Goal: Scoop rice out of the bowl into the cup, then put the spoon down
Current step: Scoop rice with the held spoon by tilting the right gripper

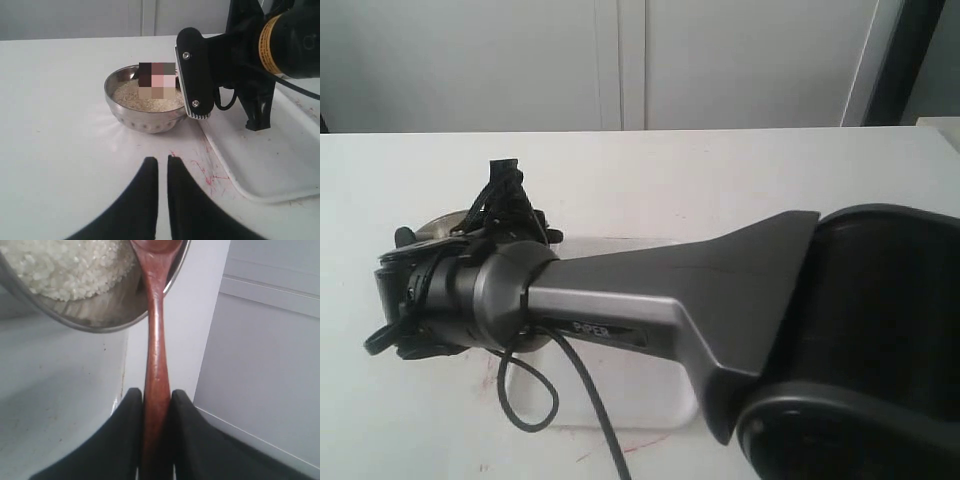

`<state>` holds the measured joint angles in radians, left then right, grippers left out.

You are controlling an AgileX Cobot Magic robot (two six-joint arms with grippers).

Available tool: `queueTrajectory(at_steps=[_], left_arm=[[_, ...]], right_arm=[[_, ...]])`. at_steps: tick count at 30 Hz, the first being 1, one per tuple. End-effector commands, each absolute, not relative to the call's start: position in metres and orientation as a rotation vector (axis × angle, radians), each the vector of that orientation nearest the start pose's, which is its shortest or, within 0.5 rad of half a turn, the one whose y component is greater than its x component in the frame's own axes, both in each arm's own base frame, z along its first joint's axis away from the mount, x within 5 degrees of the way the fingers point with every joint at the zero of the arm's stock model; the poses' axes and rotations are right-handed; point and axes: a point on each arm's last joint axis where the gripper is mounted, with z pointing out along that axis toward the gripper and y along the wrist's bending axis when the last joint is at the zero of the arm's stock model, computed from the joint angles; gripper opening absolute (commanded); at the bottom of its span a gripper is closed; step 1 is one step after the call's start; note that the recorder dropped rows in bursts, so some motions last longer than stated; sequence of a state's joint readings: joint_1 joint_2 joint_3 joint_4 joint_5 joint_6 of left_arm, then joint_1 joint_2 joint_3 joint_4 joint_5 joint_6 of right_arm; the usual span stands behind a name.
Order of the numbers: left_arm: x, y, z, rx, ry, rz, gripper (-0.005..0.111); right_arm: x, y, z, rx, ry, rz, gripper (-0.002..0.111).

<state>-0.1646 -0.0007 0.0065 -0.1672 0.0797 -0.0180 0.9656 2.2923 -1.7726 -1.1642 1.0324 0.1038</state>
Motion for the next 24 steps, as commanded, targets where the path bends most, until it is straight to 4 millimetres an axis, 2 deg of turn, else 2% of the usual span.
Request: queueTrajectory(at_steps=[1, 10, 14, 24], left_arm=[[0.055, -0.011, 0.206, -0.008, 1.566, -0.299, 0.014], [0.055, -0.011, 0.206, -0.008, 1.566, -0.299, 0.014], [0.055, -0.011, 0.206, -0.008, 1.566, -0.299, 0.014], [0.055, -0.011, 0.206, -0.008, 1.566, -0.299, 0.014]], right_arm=[[0.334, 0.357, 0.177, -1.55, 1.734, -1.047, 0.0], [0.33, 0.357, 0.173, -1.544, 1.815, -0.983, 0.0], [0.33, 0.359, 0.177, -1.517, 1.858, -0.939, 0.0], [0.331, 0.369, 0.195, -1.454, 2.074, -0.626, 0.0]])
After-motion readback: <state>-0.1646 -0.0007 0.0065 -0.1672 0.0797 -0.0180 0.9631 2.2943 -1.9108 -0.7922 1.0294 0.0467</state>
